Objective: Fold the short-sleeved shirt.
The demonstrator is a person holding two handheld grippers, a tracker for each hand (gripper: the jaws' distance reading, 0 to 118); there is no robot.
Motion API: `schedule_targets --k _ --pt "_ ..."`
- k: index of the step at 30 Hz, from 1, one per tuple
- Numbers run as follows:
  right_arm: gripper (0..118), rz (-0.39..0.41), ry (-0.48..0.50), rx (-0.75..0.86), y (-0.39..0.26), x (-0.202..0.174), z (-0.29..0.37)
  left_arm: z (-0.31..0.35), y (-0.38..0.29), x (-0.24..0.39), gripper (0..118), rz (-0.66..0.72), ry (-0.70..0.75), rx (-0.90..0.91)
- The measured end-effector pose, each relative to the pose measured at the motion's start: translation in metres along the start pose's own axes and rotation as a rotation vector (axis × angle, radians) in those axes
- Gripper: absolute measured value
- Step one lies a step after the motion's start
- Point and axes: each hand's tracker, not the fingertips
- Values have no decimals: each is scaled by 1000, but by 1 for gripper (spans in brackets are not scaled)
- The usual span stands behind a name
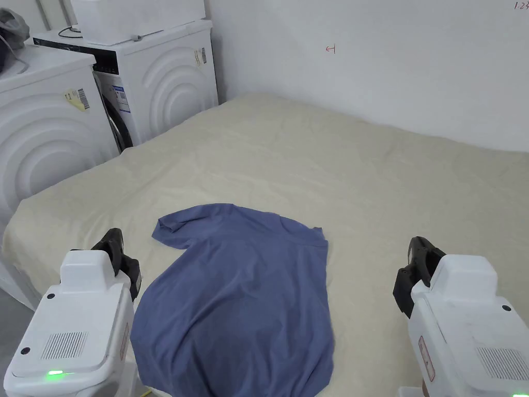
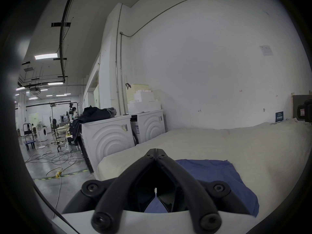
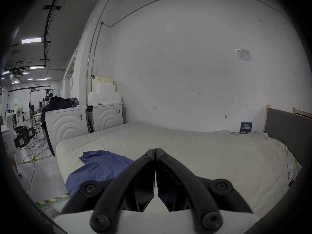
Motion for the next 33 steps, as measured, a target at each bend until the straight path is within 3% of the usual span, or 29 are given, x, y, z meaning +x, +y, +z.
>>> schedule_targets --k 8,16,20,24,25,30,33 --pt "0 12 -18 -9 -1 8 -1 -33 4 18 0 29 -110 -129" --pt "0 18 -63 -34 -7 24 -10 -128 1 61 0 110 -318 -490" --pt "0 16 -90 -49 -11 33 -15 -179 -20 97 24 103 -382 -730" --pt "0 14 -112 -72 -17 42 -22 -223 -58 126 99 69 -396 -859" --pt "0 15 -117 -79 -19 43 -23 -229 -65 134 106 40 -392 -879" --pt "0 18 -138 -105 -26 53 -27 -249 -97 166 107 -99 -377 -983" --pt "0 16 -150 -118 -30 59 -25 -254 -114 176 104 -103 -355 -1035"
